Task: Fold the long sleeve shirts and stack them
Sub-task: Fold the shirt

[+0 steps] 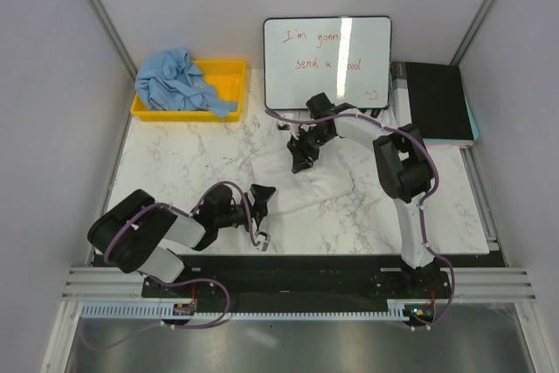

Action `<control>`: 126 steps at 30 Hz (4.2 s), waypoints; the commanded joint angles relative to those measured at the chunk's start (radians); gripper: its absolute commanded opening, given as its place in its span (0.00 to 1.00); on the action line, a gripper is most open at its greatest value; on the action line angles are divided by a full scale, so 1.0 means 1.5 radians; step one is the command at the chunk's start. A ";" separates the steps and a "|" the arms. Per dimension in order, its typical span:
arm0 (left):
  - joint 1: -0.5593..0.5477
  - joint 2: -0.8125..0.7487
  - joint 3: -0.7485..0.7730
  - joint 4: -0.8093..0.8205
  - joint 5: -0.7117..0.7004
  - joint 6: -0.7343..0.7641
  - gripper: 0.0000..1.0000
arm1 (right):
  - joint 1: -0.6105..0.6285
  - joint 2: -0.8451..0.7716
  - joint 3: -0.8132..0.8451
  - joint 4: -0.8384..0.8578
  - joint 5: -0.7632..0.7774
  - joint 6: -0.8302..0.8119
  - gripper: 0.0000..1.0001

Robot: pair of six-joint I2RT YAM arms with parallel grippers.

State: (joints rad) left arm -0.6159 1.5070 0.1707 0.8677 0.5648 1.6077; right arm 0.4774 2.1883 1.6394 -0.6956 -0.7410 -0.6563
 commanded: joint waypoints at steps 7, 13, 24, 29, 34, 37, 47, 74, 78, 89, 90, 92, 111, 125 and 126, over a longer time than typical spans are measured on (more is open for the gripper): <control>0.007 -0.080 -0.013 -0.189 0.014 -0.030 0.70 | 0.011 0.017 -0.024 -0.064 -0.002 -0.026 0.50; 0.001 0.023 0.035 -0.092 -0.002 -0.036 0.72 | 0.021 0.013 -0.033 -0.064 -0.008 -0.024 0.50; -0.007 0.014 0.064 -0.139 0.029 -0.039 0.43 | 0.005 -0.008 -0.024 -0.064 -0.037 -0.003 0.58; -0.010 -0.083 0.071 -0.282 0.046 -0.065 0.10 | -0.061 -0.036 0.048 -0.067 -0.055 0.090 0.70; -0.024 -0.145 0.116 -0.382 0.046 -0.113 0.02 | -0.138 -0.059 0.028 -0.082 0.003 0.086 0.72; -0.038 -0.161 0.136 -0.433 0.046 -0.129 0.02 | -0.154 -0.061 0.010 -0.094 0.000 0.065 0.71; -0.080 -0.192 0.210 -0.528 0.005 -0.195 0.02 | -0.117 -0.044 0.026 -0.045 -0.009 0.090 0.54; 0.101 0.043 0.725 -0.931 0.049 -0.974 0.02 | -0.013 -0.051 -0.078 -0.509 -0.355 -0.191 0.38; 0.100 0.132 0.767 -0.942 0.003 -1.022 0.02 | -0.067 0.053 -0.016 -0.509 -0.368 -0.135 0.42; 0.121 0.299 0.915 -0.957 -0.017 -1.066 0.02 | -0.230 0.027 0.033 -0.389 -0.171 -0.011 0.47; 0.121 0.315 0.930 -0.963 -0.019 -1.071 0.02 | -0.239 0.016 0.038 -0.385 -0.162 -0.012 0.49; 0.124 0.369 0.985 -1.005 -0.025 -1.098 0.02 | -0.263 0.007 0.055 -0.380 -0.138 -0.005 0.55; 0.259 -0.062 0.429 -0.673 0.151 -1.423 0.99 | -0.197 -0.094 -0.140 -0.177 -0.135 0.158 0.75; 0.196 0.170 0.546 -0.591 0.138 -1.436 0.74 | -0.035 -0.293 -0.471 0.294 -0.279 0.614 0.71; 0.190 0.195 0.580 -0.605 0.139 -1.430 0.72 | -0.043 -0.308 -0.467 0.291 -0.282 0.608 0.71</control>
State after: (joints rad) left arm -0.2848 1.6516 0.8032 -0.0650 0.7429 -0.5903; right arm 0.3721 1.8542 0.9295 -0.4980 -1.0634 0.0441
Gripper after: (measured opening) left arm 0.762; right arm 0.678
